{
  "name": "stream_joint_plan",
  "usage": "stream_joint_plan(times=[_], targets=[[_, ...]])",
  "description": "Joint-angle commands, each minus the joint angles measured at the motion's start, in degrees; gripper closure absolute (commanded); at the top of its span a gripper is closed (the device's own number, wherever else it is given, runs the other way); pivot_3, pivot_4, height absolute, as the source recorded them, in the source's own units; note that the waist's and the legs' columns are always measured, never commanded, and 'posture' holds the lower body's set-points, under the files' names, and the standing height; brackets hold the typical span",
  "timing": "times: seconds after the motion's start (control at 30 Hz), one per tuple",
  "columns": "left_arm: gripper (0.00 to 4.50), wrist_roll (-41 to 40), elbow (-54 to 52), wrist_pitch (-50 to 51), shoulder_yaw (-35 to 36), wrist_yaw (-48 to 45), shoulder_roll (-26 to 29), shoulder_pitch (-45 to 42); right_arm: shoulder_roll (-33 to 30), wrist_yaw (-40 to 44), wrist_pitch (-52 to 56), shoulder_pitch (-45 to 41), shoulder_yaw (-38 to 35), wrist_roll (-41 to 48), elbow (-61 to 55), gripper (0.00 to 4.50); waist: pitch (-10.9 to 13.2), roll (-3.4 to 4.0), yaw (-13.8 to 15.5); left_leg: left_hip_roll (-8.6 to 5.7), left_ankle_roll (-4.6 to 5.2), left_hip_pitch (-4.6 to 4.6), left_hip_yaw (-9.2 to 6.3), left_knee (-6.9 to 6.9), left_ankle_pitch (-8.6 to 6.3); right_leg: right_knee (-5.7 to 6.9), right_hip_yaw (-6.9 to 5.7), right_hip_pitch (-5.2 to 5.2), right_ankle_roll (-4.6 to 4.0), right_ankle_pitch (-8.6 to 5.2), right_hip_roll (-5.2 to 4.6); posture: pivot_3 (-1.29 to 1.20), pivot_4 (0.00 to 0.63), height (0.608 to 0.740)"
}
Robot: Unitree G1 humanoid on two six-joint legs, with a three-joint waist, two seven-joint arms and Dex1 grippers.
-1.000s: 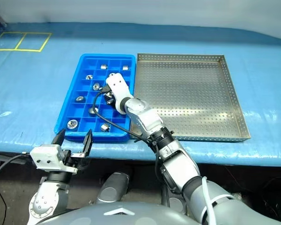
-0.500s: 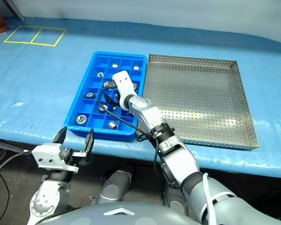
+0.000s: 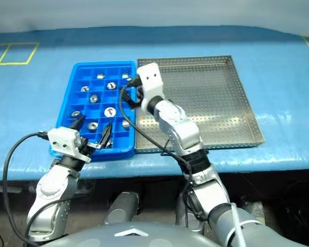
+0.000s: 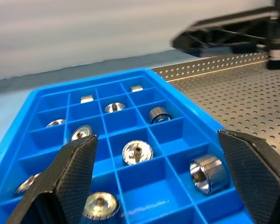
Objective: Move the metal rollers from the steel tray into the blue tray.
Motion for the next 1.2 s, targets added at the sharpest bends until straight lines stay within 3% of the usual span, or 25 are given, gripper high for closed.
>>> stream_joint_plan(times=[0.03,0.23,0.47,1.0,1.2], targets=[[0.00,2.5,1.7,-0.5,1.8,3.5,-1.0,-3.9,-4.2,0.8,1.9,4.5,-1.7,-1.0,-9.9,0.03,0.0,-0.02,-1.2,0.00,0.00,0.02,-0.01,0.01,0.00,0.04,0.00,0.01,0.00,0.00,0.00,0.01,0.150,0.740],[0.00,4.2,3.2,0.7,3.2,5.2,-1.1,-4.3,-14.0,4.7,6.7,16.6,-0.3,-1.6,-20.3,0.03,0.0,-0.02,-3.3,0.00,0.05,0.05,0.08,-0.02,-0.03,-0.02,0.05,0.05,0.33,0.19,-0.05,0.00,0.150,0.740],[0.00,3.8,2.4,3.2,3.5,3.3,-0.2,-2.9,-17.2,8.5,7.0,22.9,2.8,-1.7,-24.3,0.03,0.0,-0.06,-3.3,0.02,0.11,0.07,0.19,0.21,-0.04,0.00,0.08,0.12,0.17,0.08,-0.08,0.01,0.150,0.740],[0.00,-1.5,-2.6,13.4,4.3,1.4,-0.5,-1.9,-13.1,8.4,11.5,20.4,2.7,-0.5,-24.3,0.03,0.0,-0.12,-2.1,-0.04,0.14,0.22,0.08,0.33,-0.06,-0.14,0.00,0.48,0.24,0.12,-0.13,0.05,0.150,0.740],[0.00,-1.3,-2.4,12.7,3.1,0.7,-0.3,-1.2,-12.6,8.0,12.4,20.6,2.9,-0.8,-24.5,0.03,0.0,-0.12,-2.0,-0.03,0.13,0.24,0.08,0.33,-0.07,-0.13,0.00,0.49,0.23,0.11,-0.13,0.04,0.150,0.740]])
